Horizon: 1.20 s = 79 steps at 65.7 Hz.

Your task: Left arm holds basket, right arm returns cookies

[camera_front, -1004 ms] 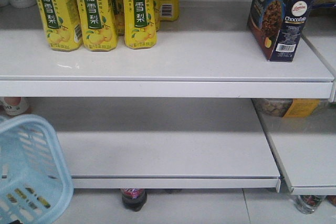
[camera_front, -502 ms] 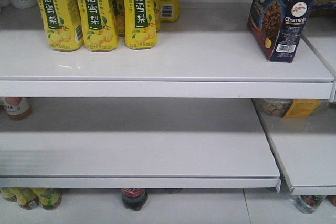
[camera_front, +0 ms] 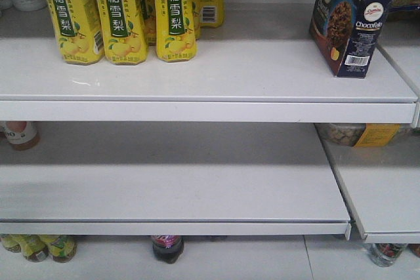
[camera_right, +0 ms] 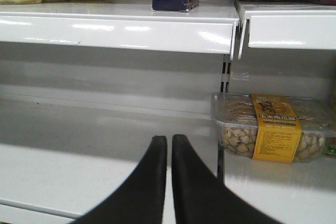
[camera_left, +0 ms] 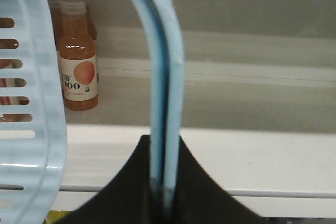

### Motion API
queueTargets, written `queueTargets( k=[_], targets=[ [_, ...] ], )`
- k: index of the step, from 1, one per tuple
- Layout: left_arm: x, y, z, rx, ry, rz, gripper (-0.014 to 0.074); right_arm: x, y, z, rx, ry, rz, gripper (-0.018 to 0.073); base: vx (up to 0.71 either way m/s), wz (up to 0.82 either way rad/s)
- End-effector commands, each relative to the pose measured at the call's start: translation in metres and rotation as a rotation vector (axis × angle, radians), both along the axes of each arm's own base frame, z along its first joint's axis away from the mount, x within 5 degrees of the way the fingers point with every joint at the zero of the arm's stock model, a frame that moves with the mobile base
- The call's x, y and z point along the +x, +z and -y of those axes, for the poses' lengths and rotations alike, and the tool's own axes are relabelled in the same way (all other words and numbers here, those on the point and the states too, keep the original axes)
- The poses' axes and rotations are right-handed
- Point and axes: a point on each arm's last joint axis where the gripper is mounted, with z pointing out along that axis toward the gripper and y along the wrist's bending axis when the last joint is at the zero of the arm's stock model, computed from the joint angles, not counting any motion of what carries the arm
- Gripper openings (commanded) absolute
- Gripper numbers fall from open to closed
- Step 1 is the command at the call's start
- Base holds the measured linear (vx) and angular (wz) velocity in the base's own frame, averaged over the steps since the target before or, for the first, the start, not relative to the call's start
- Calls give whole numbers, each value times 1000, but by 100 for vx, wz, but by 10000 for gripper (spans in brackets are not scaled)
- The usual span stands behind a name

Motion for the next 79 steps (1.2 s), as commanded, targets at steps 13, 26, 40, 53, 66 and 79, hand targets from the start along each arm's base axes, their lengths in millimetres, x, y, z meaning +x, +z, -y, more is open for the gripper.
queueTargets(
  k=[13, 26, 40, 53, 66, 79],
  targets=[
    [-2, 23, 2, 51, -22, 181, -3, 0, 14, -2, -7, 18, 78, -11, 0, 0],
    [-2, 22, 2, 52, -22, 178, -3, 0, 14, -2, -7, 18, 78, -11, 0, 0],
    [-2, 22, 2, 54, -22, 166, -3, 0, 14, -2, -7, 18, 78, -11, 0, 0],
    [-2, 22, 2, 54, -22, 165, -3, 0, 14, -2, -7, 18, 78, -11, 0, 0],
    [-2, 22, 2, 54, -22, 165, -3, 0, 14, -2, -7, 18, 78, -11, 0, 0],
    [-2, 22, 2, 54, -22, 165, -3, 0, 14, -2, -7, 18, 78, -11, 0, 0]
  ],
)
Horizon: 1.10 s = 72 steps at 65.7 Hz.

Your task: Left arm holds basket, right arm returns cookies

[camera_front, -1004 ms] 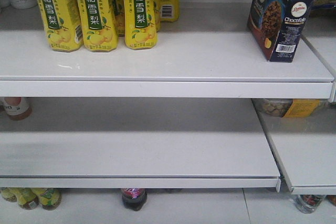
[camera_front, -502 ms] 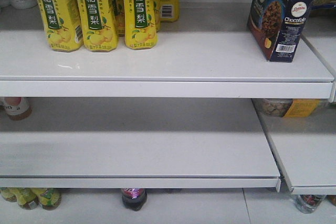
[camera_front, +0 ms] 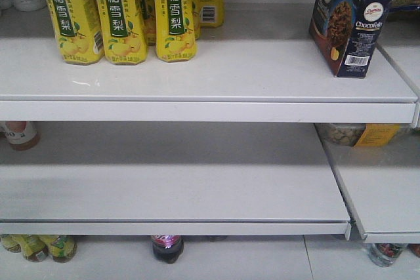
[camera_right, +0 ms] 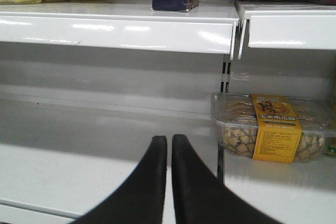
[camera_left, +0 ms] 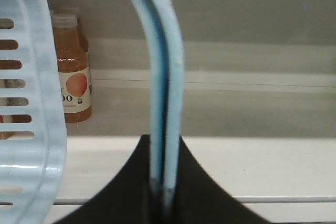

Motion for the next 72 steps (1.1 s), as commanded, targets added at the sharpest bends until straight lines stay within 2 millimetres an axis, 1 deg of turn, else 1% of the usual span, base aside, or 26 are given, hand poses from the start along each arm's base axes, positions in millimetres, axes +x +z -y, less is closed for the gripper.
queueTargets(
  k=[1, 9, 20, 25, 28, 39, 47, 72],
  targets=[
    [-2, 20, 0, 29, 0, 143, -3, 0, 14, -2, -6, 19, 77, -11, 0, 0],
    [-2, 20, 0, 29, 0, 143, -3, 0, 14, -1, -6, -3, 68, -11, 0, 0],
    [-2, 20, 0, 29, 0, 143, -3, 0, 14, 3, -39, -109, 79, -11, 0, 0],
    [-2, 20, 0, 29, 0, 143, -3, 1, 11, 3, -32, -144, 77, -11, 0, 0],
    [-2, 20, 0, 29, 0, 143, -3, 3, 7, 4, -8, -169, 100, -11, 0, 0],
    [-2, 20, 0, 29, 0, 142, -3, 6, -21, 9, 73, -251, 200, -11, 0, 0],
    [-2, 20, 0, 29, 0, 141, -3, 6, -22, 8, 36, -242, 187, -11, 0, 0],
    [-2, 20, 0, 29, 0, 141, -3, 6, -22, 8, 80, -229, 183, -11, 0, 0]
  ],
)
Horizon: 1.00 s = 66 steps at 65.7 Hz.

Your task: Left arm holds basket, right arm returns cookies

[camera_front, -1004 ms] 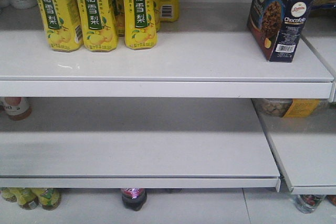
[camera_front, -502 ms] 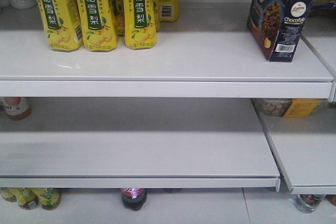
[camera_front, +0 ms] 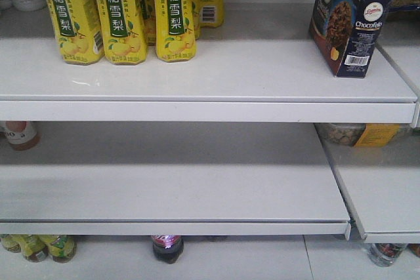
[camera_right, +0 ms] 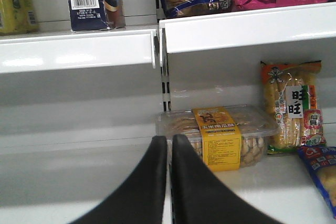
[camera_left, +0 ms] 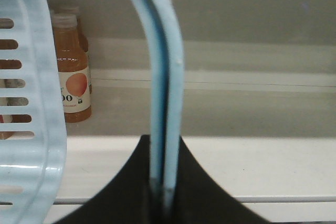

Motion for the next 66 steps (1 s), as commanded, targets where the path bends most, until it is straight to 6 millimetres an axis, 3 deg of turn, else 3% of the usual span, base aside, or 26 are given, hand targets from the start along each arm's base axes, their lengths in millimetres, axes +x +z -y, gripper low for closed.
queueTargets(
  k=[1, 66],
  targets=[
    [-2, 20, 0, 29, 0, 143, -3, -1, 2, -1, -9, 8, 77, -11, 0, 0],
    [-2, 20, 0, 29, 0, 143, -3, -1, 1, -4, -16, 75, 62, -11, 0, 0]
  ],
)
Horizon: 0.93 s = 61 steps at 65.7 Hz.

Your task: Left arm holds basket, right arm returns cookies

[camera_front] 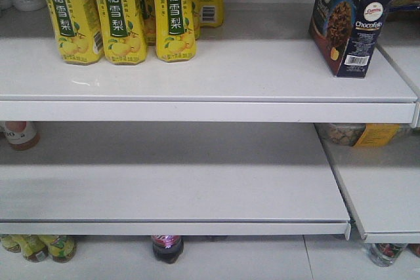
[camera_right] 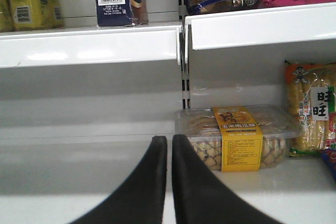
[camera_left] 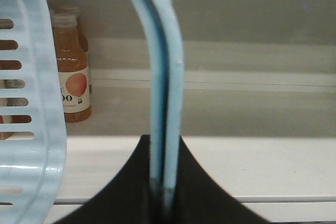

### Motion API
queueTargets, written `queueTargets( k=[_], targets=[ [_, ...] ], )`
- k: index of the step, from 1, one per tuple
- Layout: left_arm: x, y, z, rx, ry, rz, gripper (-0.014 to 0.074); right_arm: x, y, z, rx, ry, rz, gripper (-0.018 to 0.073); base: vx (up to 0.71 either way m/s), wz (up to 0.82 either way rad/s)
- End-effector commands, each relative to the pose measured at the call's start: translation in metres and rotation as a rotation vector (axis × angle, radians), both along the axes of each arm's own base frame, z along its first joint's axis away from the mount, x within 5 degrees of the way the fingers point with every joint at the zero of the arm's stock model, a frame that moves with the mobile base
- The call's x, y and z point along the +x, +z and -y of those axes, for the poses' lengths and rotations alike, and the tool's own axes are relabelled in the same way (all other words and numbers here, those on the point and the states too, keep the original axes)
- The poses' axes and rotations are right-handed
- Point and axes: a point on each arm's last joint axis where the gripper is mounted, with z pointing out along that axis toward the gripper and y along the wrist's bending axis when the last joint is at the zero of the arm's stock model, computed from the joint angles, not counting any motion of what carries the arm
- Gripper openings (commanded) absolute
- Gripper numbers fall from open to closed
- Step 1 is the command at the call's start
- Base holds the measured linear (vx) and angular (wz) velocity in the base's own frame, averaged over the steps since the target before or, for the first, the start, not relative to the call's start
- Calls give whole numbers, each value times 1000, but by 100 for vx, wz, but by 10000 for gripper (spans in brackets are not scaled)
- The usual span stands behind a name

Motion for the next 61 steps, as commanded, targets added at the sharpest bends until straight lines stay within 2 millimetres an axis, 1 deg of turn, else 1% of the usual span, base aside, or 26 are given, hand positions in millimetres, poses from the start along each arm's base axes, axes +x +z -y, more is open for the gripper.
queueTargets(
  k=[1, 61],
  targets=[
    [-2, 20, 0, 28, 0, 143, -3, -1, 1, 0, -4, 2, 66, -11, 0, 0],
    [-2, 20, 0, 28, 0, 143, -3, -1, 1, 0, -4, 2, 65, -11, 0, 0]
  ],
)
